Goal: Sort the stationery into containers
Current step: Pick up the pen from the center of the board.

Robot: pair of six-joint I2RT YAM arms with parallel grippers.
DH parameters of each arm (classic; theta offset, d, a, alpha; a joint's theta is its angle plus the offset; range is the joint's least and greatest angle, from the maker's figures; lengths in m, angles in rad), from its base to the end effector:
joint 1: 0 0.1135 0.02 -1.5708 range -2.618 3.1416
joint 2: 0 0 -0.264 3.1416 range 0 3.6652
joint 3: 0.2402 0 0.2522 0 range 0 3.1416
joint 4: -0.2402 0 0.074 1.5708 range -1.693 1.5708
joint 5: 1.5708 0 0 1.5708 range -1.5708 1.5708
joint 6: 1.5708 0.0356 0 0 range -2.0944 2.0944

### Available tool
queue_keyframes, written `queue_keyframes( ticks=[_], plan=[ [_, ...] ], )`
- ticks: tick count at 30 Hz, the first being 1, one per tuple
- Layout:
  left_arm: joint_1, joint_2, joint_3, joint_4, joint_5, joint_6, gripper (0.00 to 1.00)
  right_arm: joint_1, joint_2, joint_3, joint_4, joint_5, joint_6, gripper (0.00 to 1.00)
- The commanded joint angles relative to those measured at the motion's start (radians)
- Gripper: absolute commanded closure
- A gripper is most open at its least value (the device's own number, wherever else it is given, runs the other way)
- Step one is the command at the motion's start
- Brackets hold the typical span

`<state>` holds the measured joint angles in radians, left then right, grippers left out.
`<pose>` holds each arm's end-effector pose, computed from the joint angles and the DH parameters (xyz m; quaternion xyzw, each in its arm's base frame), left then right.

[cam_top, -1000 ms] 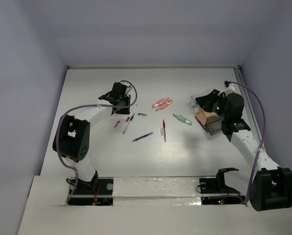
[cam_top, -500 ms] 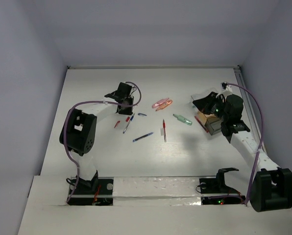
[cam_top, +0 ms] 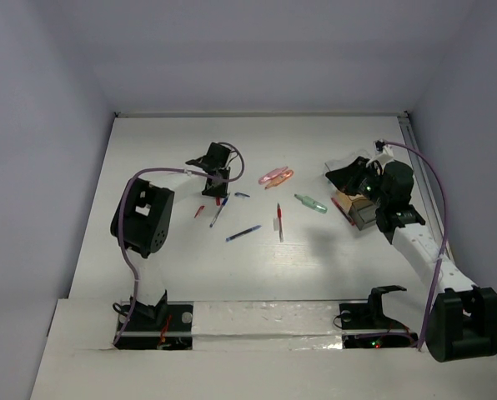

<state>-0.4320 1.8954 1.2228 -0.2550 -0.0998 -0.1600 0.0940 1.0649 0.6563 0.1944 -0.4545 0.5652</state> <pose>0.3637 -0.1638 0.1705 0.1129 0.9409 -0.0468 0.3158 0.2417 0.0385 0.2796 0.0396 0.7707 0.3639 0.5217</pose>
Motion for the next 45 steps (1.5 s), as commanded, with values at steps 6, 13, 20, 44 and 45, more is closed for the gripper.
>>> queue_keyframes(
  ticks=[6,13,20,44,45],
  plan=[
    [-0.002,0.038,0.027,-0.032,-0.053,0.017,0.89,0.019,0.010,-0.003,0.056,-0.042,-0.014,0.60],
    [-0.002,-0.053,0.024,-0.026,-0.077,0.022,1.00,0.058,0.059,0.005,0.082,-0.067,-0.022,0.53],
    [-0.011,-0.376,-0.043,0.081,0.072,0.025,1.00,0.196,0.178,0.046,0.164,-0.111,-0.015,0.29],
    [-0.106,-0.573,-0.146,0.211,0.581,-0.022,1.00,0.470,0.434,0.399,0.224,0.112,0.165,0.19],
    [-0.106,-0.575,-0.146,0.211,0.584,-0.021,1.00,0.480,0.438,0.408,0.224,0.117,0.165,0.20]
  ],
)
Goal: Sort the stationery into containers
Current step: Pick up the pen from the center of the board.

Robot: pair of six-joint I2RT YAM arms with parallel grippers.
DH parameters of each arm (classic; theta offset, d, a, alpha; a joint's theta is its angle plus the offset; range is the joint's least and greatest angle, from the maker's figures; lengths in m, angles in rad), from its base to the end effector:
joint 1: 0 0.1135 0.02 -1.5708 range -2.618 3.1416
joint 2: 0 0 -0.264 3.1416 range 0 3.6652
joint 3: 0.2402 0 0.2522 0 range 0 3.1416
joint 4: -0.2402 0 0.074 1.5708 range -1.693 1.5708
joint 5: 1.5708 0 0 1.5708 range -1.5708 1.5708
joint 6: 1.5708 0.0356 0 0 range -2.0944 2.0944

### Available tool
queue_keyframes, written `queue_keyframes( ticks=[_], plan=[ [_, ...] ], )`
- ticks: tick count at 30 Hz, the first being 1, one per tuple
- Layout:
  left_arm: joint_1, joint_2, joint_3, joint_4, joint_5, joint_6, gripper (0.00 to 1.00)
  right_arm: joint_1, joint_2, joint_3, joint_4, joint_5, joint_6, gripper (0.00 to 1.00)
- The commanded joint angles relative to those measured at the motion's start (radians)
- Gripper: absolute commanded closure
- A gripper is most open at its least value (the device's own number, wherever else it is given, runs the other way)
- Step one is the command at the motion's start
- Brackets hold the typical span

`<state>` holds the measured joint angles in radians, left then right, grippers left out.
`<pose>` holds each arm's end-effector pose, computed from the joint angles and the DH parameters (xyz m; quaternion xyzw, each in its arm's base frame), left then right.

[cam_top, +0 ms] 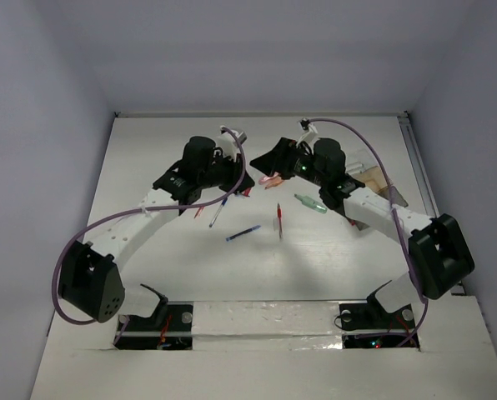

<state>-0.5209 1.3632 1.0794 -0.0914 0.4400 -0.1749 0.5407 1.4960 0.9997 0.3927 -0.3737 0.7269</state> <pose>0.2669 -0.1706 0.3219 0.2599 0.7735 -0.3568 0.4549 0.2941 0.1917 0.3018 -0.0560 0.7382 0.5008 0.4484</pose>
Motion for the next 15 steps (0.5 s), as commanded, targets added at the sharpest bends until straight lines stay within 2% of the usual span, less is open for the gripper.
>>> queue_keyframes(
  ticks=[1,4,5,6,7,9,10,11,13,15],
  plan=[
    [-0.031,-0.039,-0.001,0.044,0.043,-0.005,1.00,0.033,0.012,0.071,0.021,0.044,0.003,0.23],
    [-0.045,-0.041,0.004,0.038,0.039,0.000,1.00,0.044,0.020,0.074,0.011,0.082,0.014,0.42],
    [-0.054,-0.044,0.002,0.038,0.037,0.002,1.00,0.044,0.018,0.070,0.026,0.094,0.020,0.44],
    [-0.054,-0.045,0.002,0.038,0.037,0.002,1.00,0.044,0.017,0.063,0.031,0.098,0.025,0.52],
    [-0.054,-0.047,0.002,0.038,0.039,0.002,1.00,0.044,0.014,0.056,0.034,0.104,0.032,0.63],
    [-0.054,-0.052,0.002,0.038,0.036,0.000,1.00,0.044,0.010,0.048,0.038,0.122,0.037,0.75],
    [-0.054,-0.052,0.002,0.038,0.032,0.000,1.00,0.044,0.006,0.043,0.038,0.128,0.039,0.87],
    [-0.054,-0.053,0.002,0.038,0.029,0.002,1.00,0.044,0.004,0.039,0.032,0.143,0.042,0.92],
    [-0.054,-0.056,0.002,0.038,0.029,0.002,0.91,0.044,-0.005,0.031,0.029,0.162,0.045,1.00],
    [-0.054,-0.064,0.001,0.039,0.023,0.000,0.72,0.044,-0.011,0.028,0.017,0.188,0.043,1.00]
  ],
)
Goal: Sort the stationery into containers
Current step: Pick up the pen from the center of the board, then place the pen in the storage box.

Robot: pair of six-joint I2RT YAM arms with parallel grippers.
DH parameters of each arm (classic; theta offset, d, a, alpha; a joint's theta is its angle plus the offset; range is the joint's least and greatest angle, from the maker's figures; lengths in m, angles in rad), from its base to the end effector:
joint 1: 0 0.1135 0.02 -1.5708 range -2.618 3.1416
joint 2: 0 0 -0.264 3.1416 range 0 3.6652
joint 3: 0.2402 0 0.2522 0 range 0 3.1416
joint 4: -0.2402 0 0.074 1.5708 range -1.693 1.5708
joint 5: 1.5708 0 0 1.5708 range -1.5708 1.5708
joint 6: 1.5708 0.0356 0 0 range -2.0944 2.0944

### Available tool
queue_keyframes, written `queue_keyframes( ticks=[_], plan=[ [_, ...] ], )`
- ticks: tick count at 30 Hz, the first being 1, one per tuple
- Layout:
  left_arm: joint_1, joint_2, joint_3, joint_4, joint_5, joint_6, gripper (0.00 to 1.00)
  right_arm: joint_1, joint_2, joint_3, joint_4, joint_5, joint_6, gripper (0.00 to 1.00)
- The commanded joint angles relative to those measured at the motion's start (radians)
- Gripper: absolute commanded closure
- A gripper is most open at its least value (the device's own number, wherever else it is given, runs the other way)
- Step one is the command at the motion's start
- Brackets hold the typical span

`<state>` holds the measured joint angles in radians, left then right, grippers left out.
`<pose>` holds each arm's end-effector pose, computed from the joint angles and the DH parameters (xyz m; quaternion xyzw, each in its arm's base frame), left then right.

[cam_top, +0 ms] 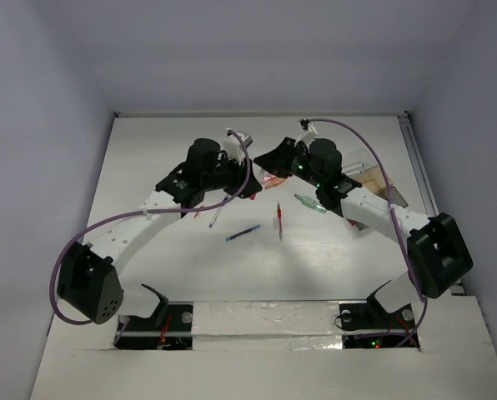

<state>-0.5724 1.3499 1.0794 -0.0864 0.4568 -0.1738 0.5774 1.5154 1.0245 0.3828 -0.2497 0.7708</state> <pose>0.2550 -0.1830 0.3264 0.2850 0.7587 -0.3757 0.4495 0.2948 0.2025 0.3028 -0.0115 0.7431 0.4860 0.4599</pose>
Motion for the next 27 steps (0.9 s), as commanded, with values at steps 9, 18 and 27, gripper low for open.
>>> queue_keyframes(
  ticks=[9,18,27],
  plan=[
    [-0.003,-0.095,0.007,0.022,-0.035,0.017,0.35,-0.126,-0.122,0.005,-0.105,0.244,-0.074,1.00],
    [-0.012,-0.132,0.011,-0.001,-0.113,0.022,0.17,-0.507,-0.190,-0.092,-0.159,0.352,-0.108,1.00],
    [-0.044,-0.166,0.014,-0.013,-0.175,0.034,0.02,-0.660,-0.014,-0.018,-0.176,0.322,-0.134,1.00]
  ],
)
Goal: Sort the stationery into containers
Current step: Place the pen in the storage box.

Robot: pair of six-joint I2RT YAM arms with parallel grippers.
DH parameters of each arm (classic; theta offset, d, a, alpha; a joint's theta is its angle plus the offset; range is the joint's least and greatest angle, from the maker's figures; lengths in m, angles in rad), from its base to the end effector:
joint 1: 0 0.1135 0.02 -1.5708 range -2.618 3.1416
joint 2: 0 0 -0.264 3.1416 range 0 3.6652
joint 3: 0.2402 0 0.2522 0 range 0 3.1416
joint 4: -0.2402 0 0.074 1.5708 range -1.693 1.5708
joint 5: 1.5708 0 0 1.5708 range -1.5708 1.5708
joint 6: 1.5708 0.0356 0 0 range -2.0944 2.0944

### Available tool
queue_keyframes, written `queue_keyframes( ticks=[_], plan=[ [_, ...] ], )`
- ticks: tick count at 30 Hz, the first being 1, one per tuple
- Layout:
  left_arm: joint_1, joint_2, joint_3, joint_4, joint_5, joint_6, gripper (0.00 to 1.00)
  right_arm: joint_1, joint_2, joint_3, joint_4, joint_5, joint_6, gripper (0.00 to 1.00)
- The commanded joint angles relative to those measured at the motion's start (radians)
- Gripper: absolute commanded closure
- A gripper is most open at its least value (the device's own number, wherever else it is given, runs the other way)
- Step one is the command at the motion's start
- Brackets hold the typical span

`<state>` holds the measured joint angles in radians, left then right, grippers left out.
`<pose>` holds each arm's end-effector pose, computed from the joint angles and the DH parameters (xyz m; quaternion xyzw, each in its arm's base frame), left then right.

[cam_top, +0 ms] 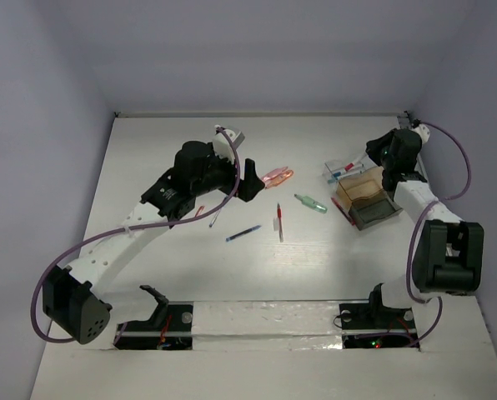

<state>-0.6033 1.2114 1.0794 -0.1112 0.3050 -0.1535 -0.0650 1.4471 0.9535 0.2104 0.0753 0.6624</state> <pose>0.2267 -0.1692 0.3619 0.2649 0.7380 -0.3362 0.5217 0.3358 -0.0245 0.2817 0.3054 0.7389 0.1477 0.5821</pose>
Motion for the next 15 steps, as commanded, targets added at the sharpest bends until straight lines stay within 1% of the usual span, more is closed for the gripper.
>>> queue_keyframes(
  ticks=[1,6,10,13,14,15],
  plan=[
    [-0.013,-0.026,0.014,0.011,-0.023,0.014,0.01,-0.028,0.070,0.068,-0.003,-0.005,-0.026,1.00],
    [-0.013,-0.021,0.017,0.008,-0.020,0.012,0.01,-0.029,0.159,0.111,-0.002,-0.022,-0.012,1.00],
    [-0.013,-0.016,0.019,0.004,-0.023,0.014,0.01,-0.029,0.234,0.143,-0.002,-0.043,0.009,0.96],
    [-0.013,-0.016,0.017,0.005,-0.021,0.014,0.01,-0.029,0.254,0.153,-0.002,-0.055,0.022,0.90],
    [-0.013,-0.018,0.019,0.005,-0.020,0.014,0.01,-0.029,0.262,0.154,0.000,-0.058,0.023,0.83],
    [-0.013,-0.018,0.017,0.005,-0.020,0.014,0.01,-0.029,0.263,0.156,-0.008,-0.058,0.023,0.78]
  ],
)
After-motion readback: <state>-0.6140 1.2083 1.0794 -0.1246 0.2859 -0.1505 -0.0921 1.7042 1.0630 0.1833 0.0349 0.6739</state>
